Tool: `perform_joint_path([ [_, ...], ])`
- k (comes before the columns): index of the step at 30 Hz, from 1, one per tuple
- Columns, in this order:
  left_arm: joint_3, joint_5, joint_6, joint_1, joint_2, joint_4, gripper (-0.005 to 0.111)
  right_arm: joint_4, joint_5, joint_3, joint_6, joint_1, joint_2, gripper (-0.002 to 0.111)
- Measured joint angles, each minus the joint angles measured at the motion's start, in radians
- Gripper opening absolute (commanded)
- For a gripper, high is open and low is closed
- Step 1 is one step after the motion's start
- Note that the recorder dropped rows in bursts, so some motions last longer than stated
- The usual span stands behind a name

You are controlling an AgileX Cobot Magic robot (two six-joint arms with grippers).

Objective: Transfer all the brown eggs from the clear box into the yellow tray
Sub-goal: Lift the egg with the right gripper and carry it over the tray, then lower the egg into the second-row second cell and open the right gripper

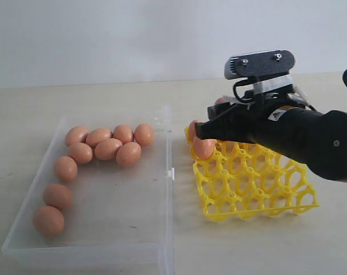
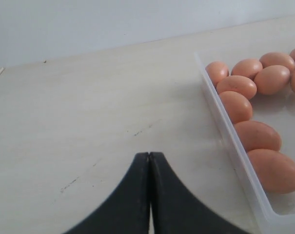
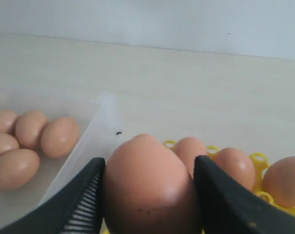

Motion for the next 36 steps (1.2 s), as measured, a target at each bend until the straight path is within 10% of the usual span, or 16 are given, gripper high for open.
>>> perform_joint_path([
  [15, 0.000, 0.000, 0.000, 0.000, 0.000, 0.000, 0.000, -0.550, -0.163, 0.004, 0.481, -0.184, 0.192, 0.000],
  [36, 0.000, 0.000, 0.000, 0.000, 0.000, 0.000, 0.000, -0.686, -0.297, -0.073, 0.558, -0.240, 0.366, 0.000],
])
